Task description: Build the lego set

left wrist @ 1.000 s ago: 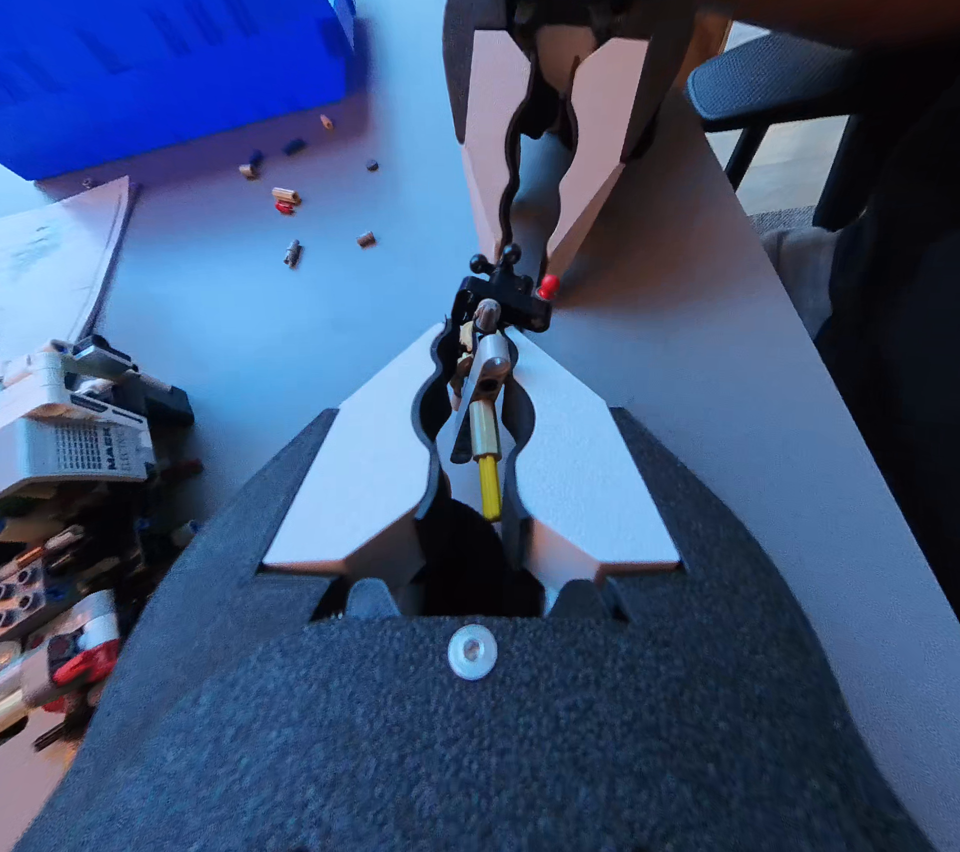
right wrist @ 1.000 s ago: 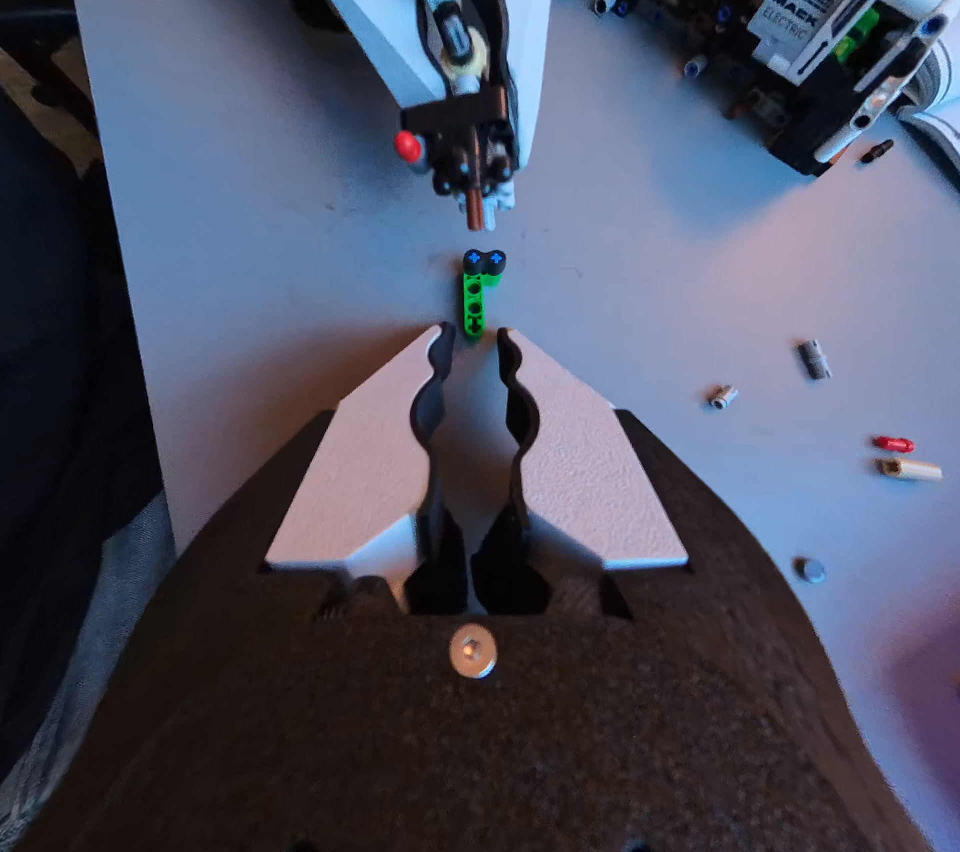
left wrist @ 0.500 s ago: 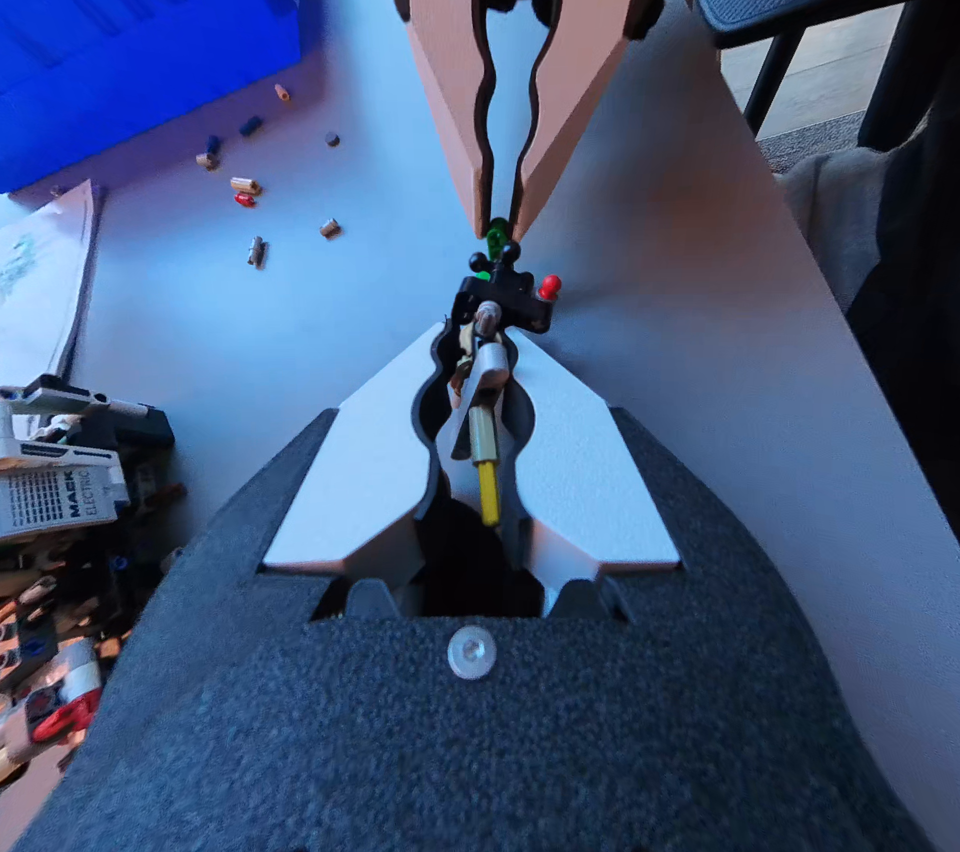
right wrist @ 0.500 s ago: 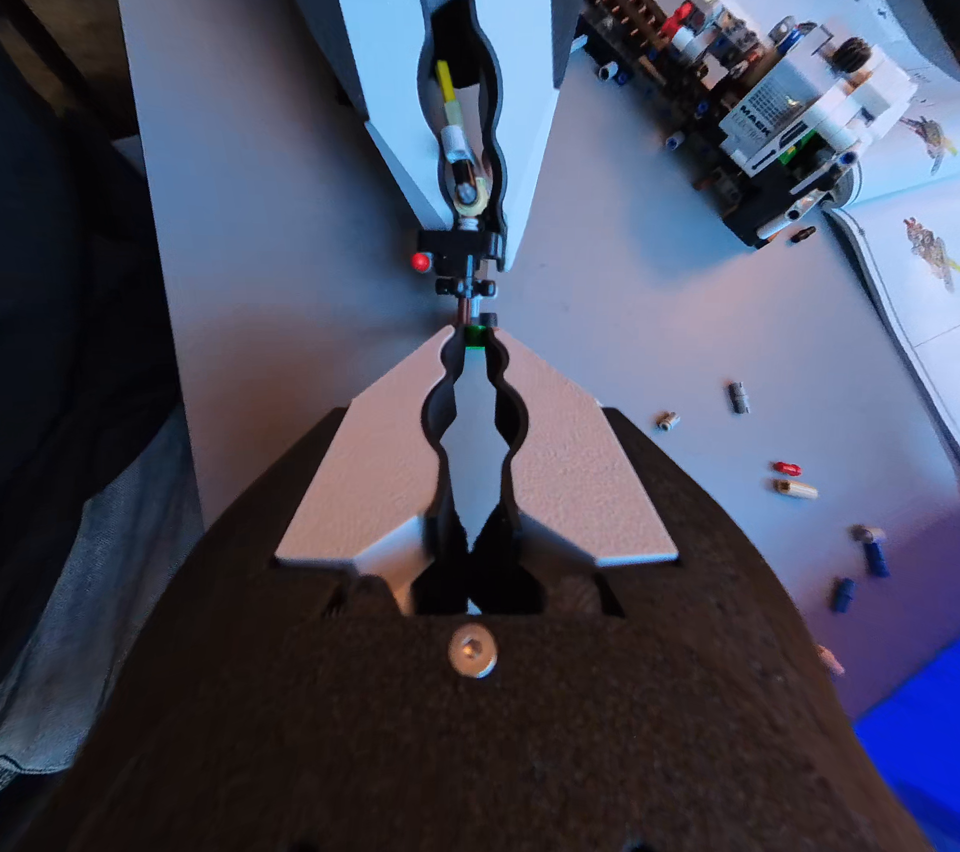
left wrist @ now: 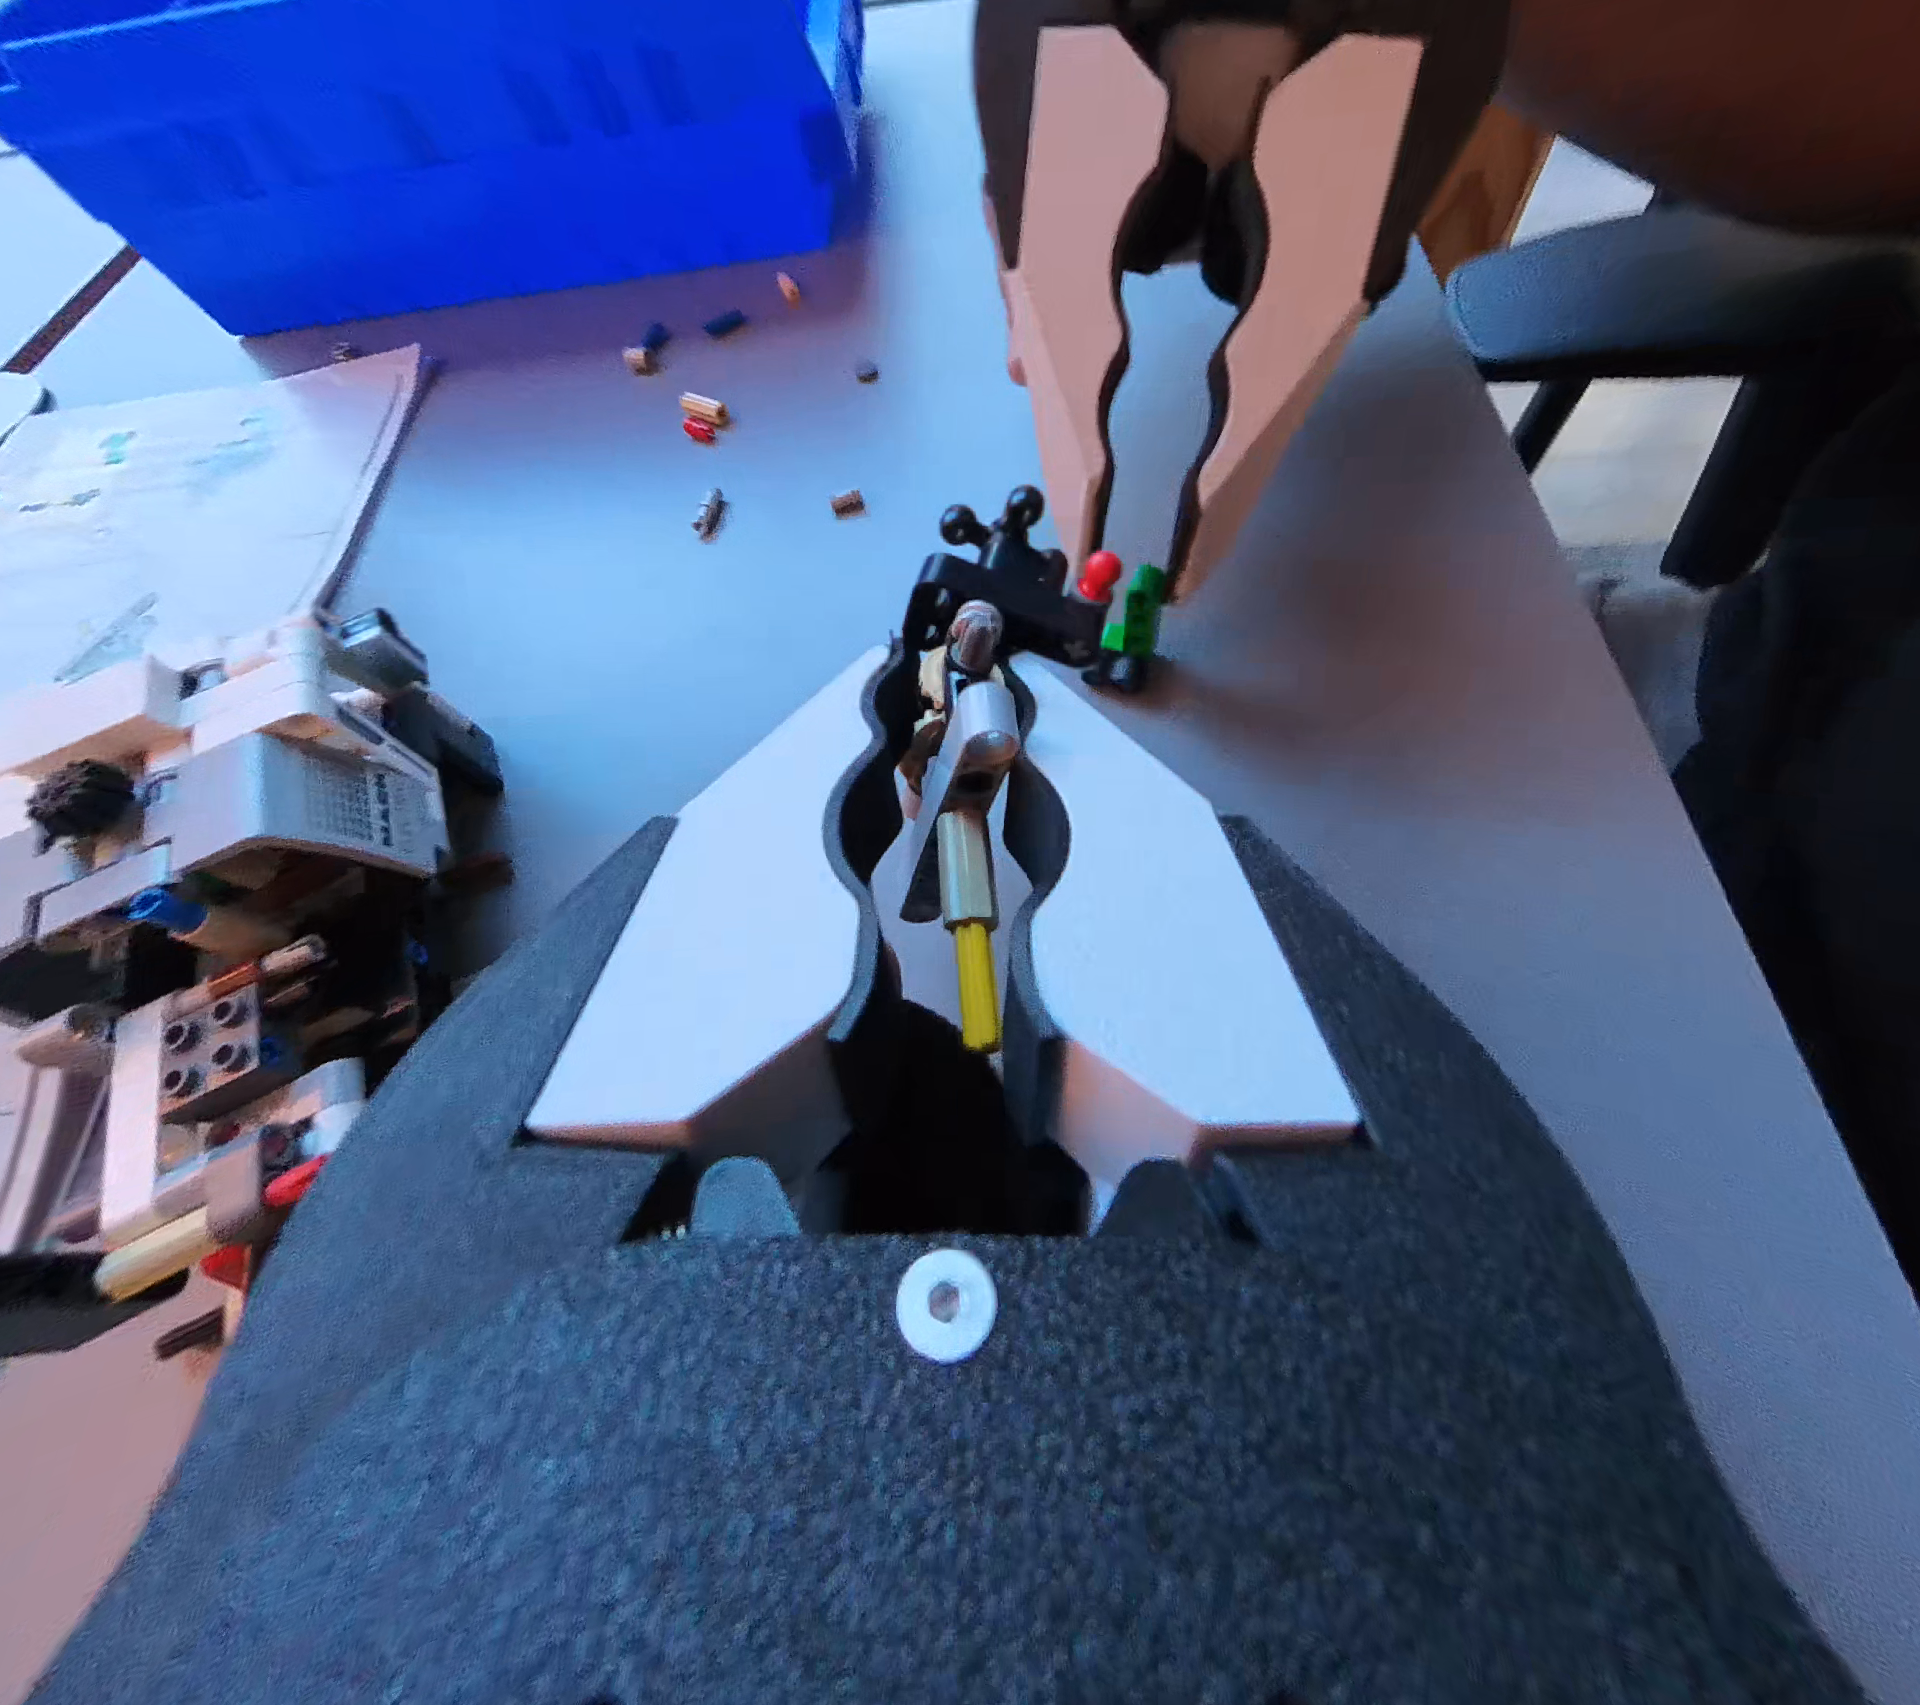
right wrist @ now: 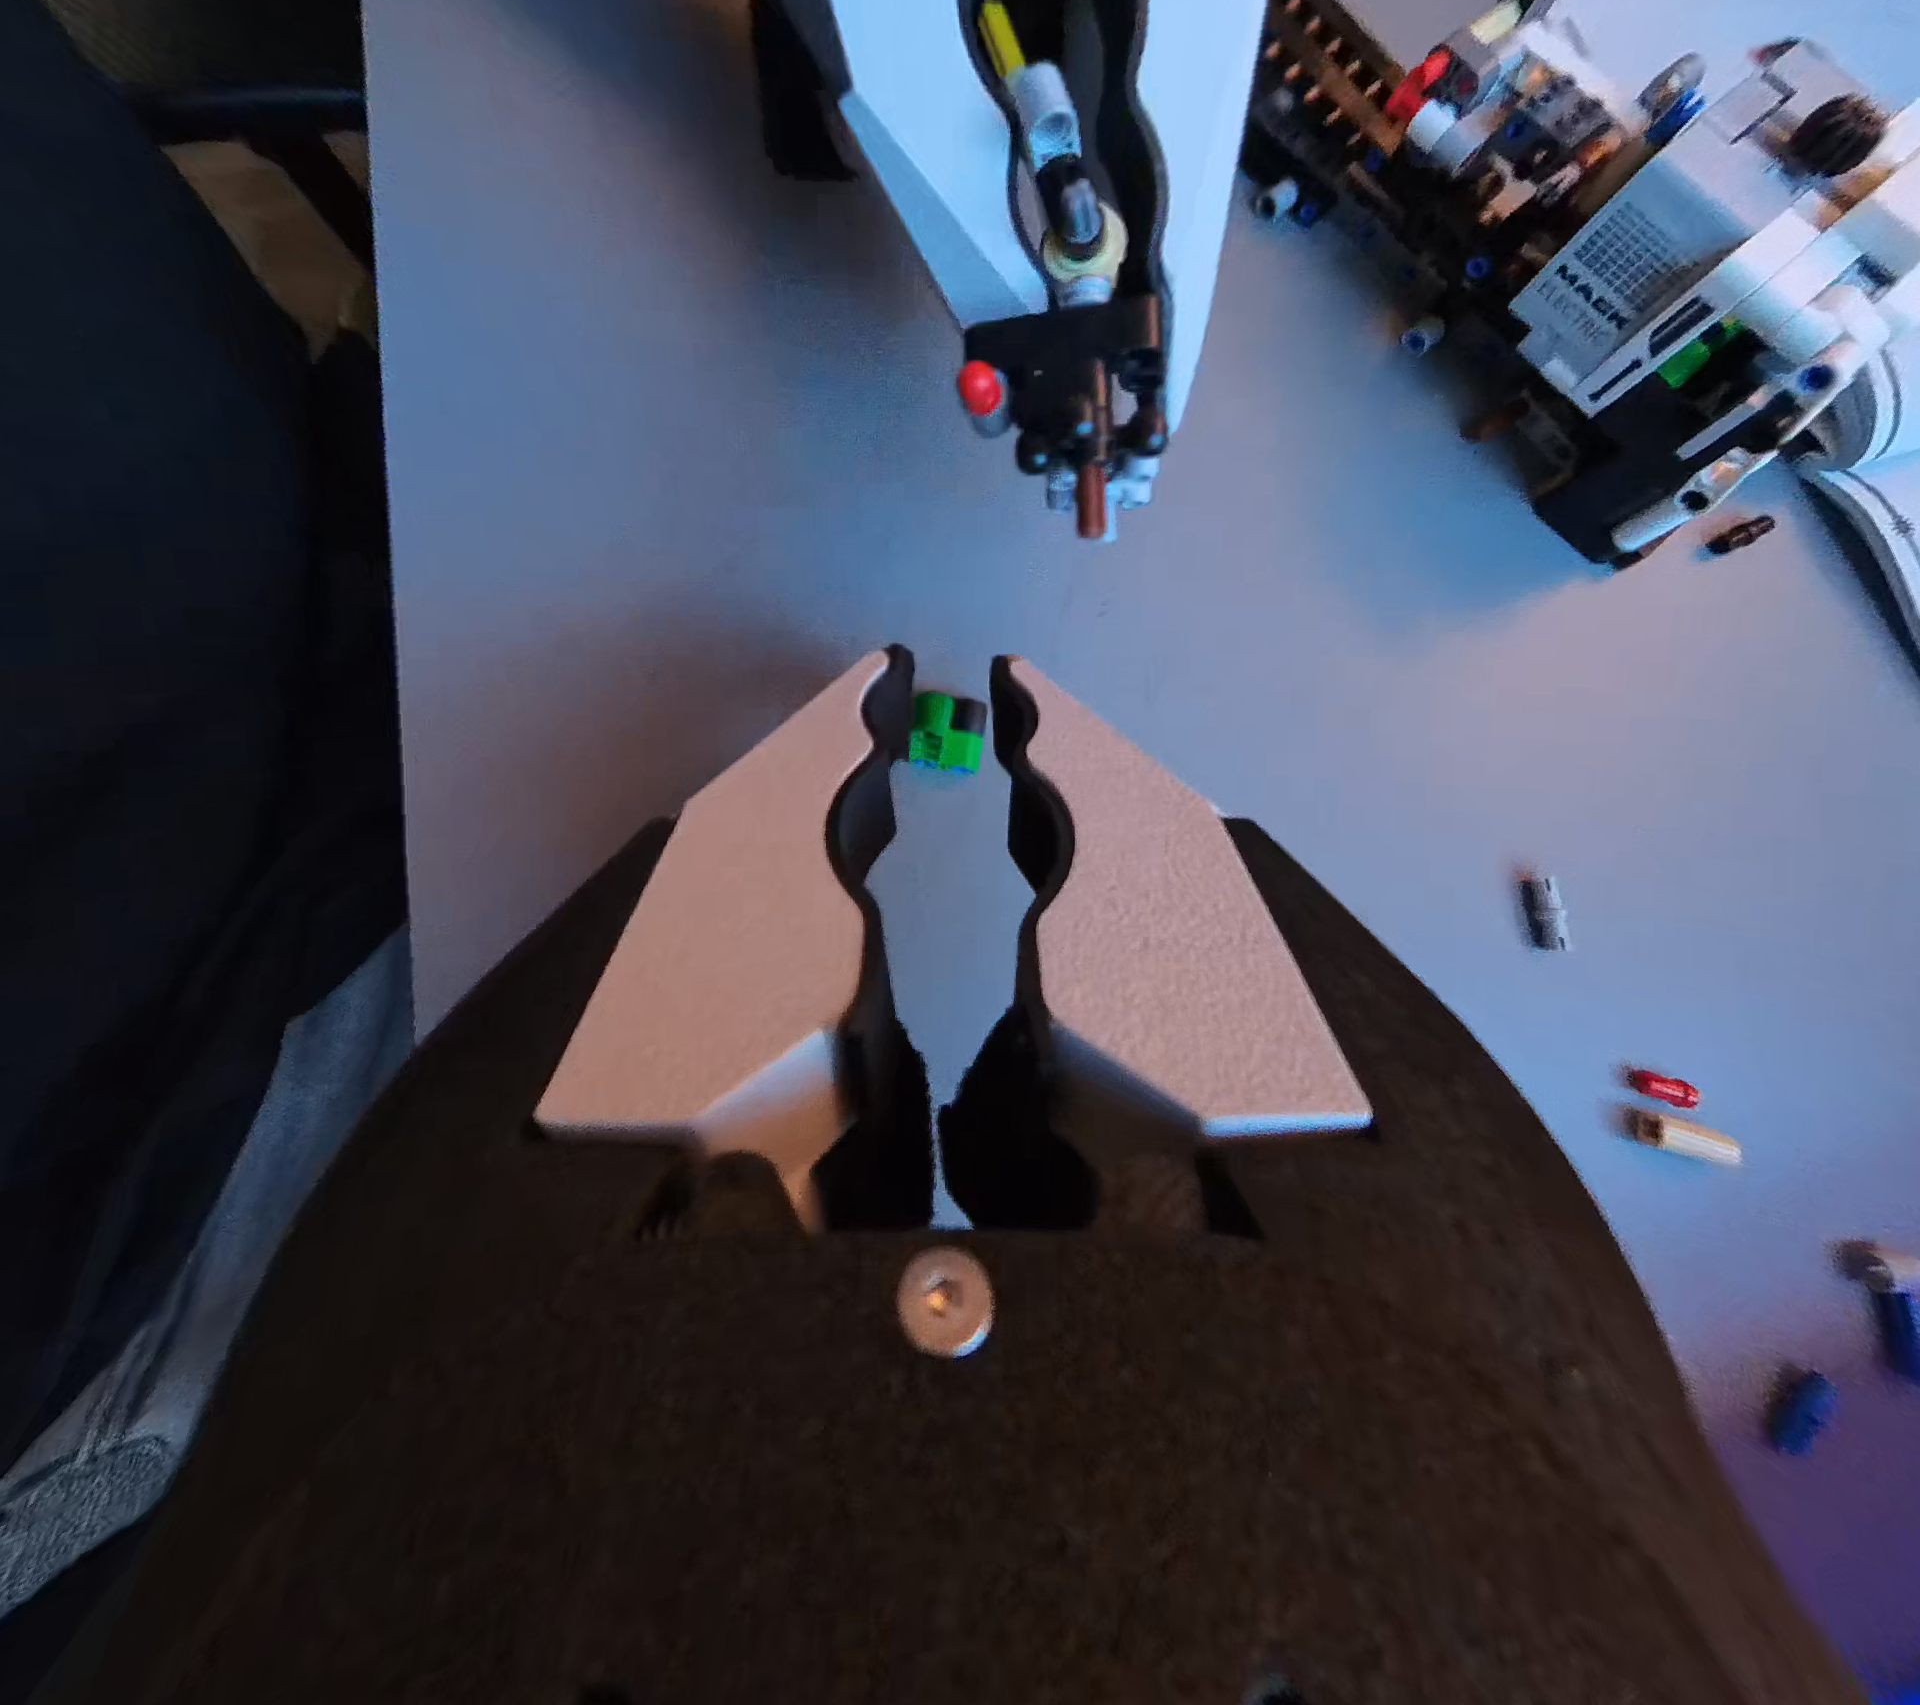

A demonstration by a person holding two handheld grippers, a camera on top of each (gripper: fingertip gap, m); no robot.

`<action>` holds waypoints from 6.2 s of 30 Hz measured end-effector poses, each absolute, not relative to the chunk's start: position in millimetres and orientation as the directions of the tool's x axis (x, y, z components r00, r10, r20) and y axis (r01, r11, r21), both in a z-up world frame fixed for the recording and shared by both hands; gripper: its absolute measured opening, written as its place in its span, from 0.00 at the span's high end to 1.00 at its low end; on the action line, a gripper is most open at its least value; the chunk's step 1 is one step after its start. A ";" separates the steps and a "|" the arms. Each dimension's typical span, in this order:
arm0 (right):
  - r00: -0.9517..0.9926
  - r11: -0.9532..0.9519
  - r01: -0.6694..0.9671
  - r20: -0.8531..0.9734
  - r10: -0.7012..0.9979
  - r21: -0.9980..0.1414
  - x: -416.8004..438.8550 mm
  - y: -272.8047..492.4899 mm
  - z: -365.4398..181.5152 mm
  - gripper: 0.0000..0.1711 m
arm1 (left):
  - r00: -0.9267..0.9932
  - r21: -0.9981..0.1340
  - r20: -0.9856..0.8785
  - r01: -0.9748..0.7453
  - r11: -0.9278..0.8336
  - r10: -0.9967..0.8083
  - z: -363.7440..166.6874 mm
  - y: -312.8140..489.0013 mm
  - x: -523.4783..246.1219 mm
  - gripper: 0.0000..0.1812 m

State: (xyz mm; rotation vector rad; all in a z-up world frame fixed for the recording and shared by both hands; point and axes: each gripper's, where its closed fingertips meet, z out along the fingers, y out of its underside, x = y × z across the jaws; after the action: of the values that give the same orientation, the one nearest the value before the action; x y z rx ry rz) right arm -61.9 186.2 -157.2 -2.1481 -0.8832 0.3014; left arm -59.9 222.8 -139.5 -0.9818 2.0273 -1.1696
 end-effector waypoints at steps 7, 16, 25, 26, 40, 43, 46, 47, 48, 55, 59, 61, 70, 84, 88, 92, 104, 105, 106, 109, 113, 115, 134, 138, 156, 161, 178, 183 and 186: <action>0.758 -0.442 0.459 0.080 0.647 -0.771 -52.2 174.9 -168.6 0.89 | -0.523 -0.925 -0.063 -0.290 0.247 -0.850 -132.7 231.8 -55.9 0.94; 0.770 -0.411 0.419 0.078 0.633 -0.810 -59.2 182.6 -169.1 0.95 | -0.527 -0.929 -0.078 -0.270 0.254 -0.846 -130.4 228.4 -56.5 0.94; 0.755 -0.305 0.522 0.266 0.600 -0.797 -55.5 184.9 -137.2 0.96 | -0.545 -0.898 -0.183 -0.245 0.365 -0.818 -134.9 216.1 -59.7 0.94; 0.742 -0.299 0.565 0.314 0.592 -0.769 -55.7 186.6 -132.4 0.96 | -0.544 -0.891 -0.230 -0.215 0.399 -0.807 -132.5 213.2 -60.5 0.94; 0.663 -0.283 0.712 0.482 0.572 -0.643 -48.2 189.7 -121.3 0.96 | -0.571 -0.926 -0.164 -0.193 0.326 -0.805 -124.1 201.4 -64.7 0.94; 0.672 -0.259 0.691 0.466 0.576 -0.675 -52.2 192.6 -117.0 0.96 | -0.600 -0.962 -0.063 -0.177 0.209 -0.798 -114.6 198.9 -66.6 0.94; 0.675 -0.236 0.680 0.468 0.570 -0.694 -54.5 194.8 -112.6 0.96 | -0.609 -0.975 -0.060 -0.134 0.177 -0.791 -107.5 198.5 -67.6 0.94; 0.672 -0.221 0.677 0.468 0.574 -0.702 -57.4 194.2 -110.3 0.96 | -0.606 -0.974 -0.089 -0.114 0.197 -0.791 -107.1 198.5 -67.6 0.94; 0.669 -0.203 0.676 0.473 0.573 -0.709 -59.8 193.5 -107.0 0.96 | -0.596 -0.970 -0.135 -0.083 0.228 -0.791 -106.1 198.8 -67.4 0.94; 0.662 -0.159 0.672 0.490 0.568 -0.724 -62.9 189.8 -101.8 0.96 | -0.558 -0.939 -0.302 0.037 0.341 -0.773 -99.8 195.0 -68.8 0.94; 0.661 -0.146 0.675 0.506 0.554 -0.723 -60.9 191.3 -104.0 0.96 | -0.526 -0.923 -0.344 0.039 0.382 -0.778 -101.4 195.9 -67.1 0.94; 0.658 -0.135 0.684 0.525 0.540 -0.717 -60.0 191.9 -105.4 0.97 | -0.502 -0.905 -0.386 0.043 0.423 -0.774 -102.2 196.3 -66.7 0.94; 0.609 -0.053 0.738 0.630 0.482 -0.672 -66.3 190.1 -107.4 0.97 | -0.506 -0.887 -0.422 0.058 0.458 -0.752 -105.4 191.4 -68.5 0.94; 0.727 -0.098 0.613 0.512 0.458 -0.784 -58.4 192.1 -104.5 0.86 | -0.516 -0.930 -0.348 0.082 0.359 -0.783 -97.2 196.8 -67.4 0.94; 0.781 -0.026 0.510 0.451 0.431 -0.860 -59.3 184.2 -82.1 0.89 | -0.523 -0.963 -0.268 0.133 0.234 -0.809 -78.2 203.2 -71.2 0.94; 0.785 0.051 0.509 0.488 0.382 -0.859 -73.5 187.5 -66.6 0.95 | -0.540 -0.976 -0.215 0.136 0.168 -0.813 -72.7 202.9 -72.7 0.94; 0.765 0.038 0.582 0.563 0.314 -0.812 -73.2 190.5 -71.2 0.98 | -0.560 -0.982 -0.188 0.113 0.150 -0.807 -72.0 195.7 -76.1 0.94; 0.768 0.039 0.579 0.561 0.309 -0.814 -73.0 190.9 -70.7 0.98 | -0.556 -0.981 -0.194 0.117 0.156 -0.808 -72.3 195.8 -75.9 0.94; 0.770 0.039 0.575 0.556 0.313 -0.817 -72.8 190.9 -70.7 0.98 | -0.556 -0.981 -0.196 0.117 0.157 -0.808 -72.5 195.6 -76.0 0.94; 0.767 0.038 0.573 0.552 0.329 -0.819 -71.9 189.2 -73.1 1.00 | -0.558 -0.978 -0.207 0.111 0.174 -0.804 -75.6 193.5 -76.0 0.94; 0.804 0.062 0.500 0.489 0.339 -0.864 -71.1 184.4 -65.1 0.96 | -0.562 -0.981 -0.192 0.108 0.159 -0.804 -74.8 194.5 -75.2 0.94; 0.798 0.069 0.520 0.513 0.317 -0.851 -70.3 185.0 -63.4 0.96 | -0.576 -0.990 -0.137 0.091 0.103 -0.806 -72.9 195.7 -75.0 0.94; 0.811 0.058 0.410 0.393 0.433 -0.910 -75.3 180.7 -69.2 0.94 | -0.636 -0.994 -0.107 0.062 0.088 -0.764 -78.8 185.3 -77.2 0.94; 0.768 0.049 0.469 0.435 0.471 -0.882 -74.3 174.1 -75.6 0.94 | -0.670 -0.992 -0.123 0.064 0.108 -0.732 -80.8 184.4 -82.2 0.94; 0.644 0.064 0.656 0.601 0.473 -0.752 -85.2 172.1 -82.1 0.96 | -0.744 -0.998 -0.007 -0.038 0.053 -0.668 -86.5 172.7 -85.4 0.94; 0.644 0.009 0.692 0.623 0.443 -0.722 -75.7 174.8 -74.8 0.96 | -0.723 -0.998 -0.018 -0.032 0.060 -0.691 -86.2 179.6 -78.7 0.90; 0.361 -0.162 0.933 0.842 0.402 -0.322 -18.4 201.9 -151.0 0.96 | -0.368 -0.803 -0.380 -0.324 0.500 -0.849 -152.6 247.5 -65.9 0.88; 0.397 -0.147 0.917 0.808 0.435 -0.371 -26.1 200.3 -166.7 0.96 | -0.433 -0.701 -0.463 -0.354 0.619 -0.773 -169.7 245.7 -55.6 0.87; 0.410 -0.161 0.911 0.801 0.436 -0.378 -24.1 201.5 -174.8 0.95 | -0.494 -0.700 -0.439 -0.335 0.631 -0.750 -172.0 235.3 -50.1 0.87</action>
State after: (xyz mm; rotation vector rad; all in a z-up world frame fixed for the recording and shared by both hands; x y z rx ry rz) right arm -24.1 201.5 -174.8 -1.7695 -1.1718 -0.6652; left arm -50.1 235.3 -172.0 -0.8458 2.0944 -0.7002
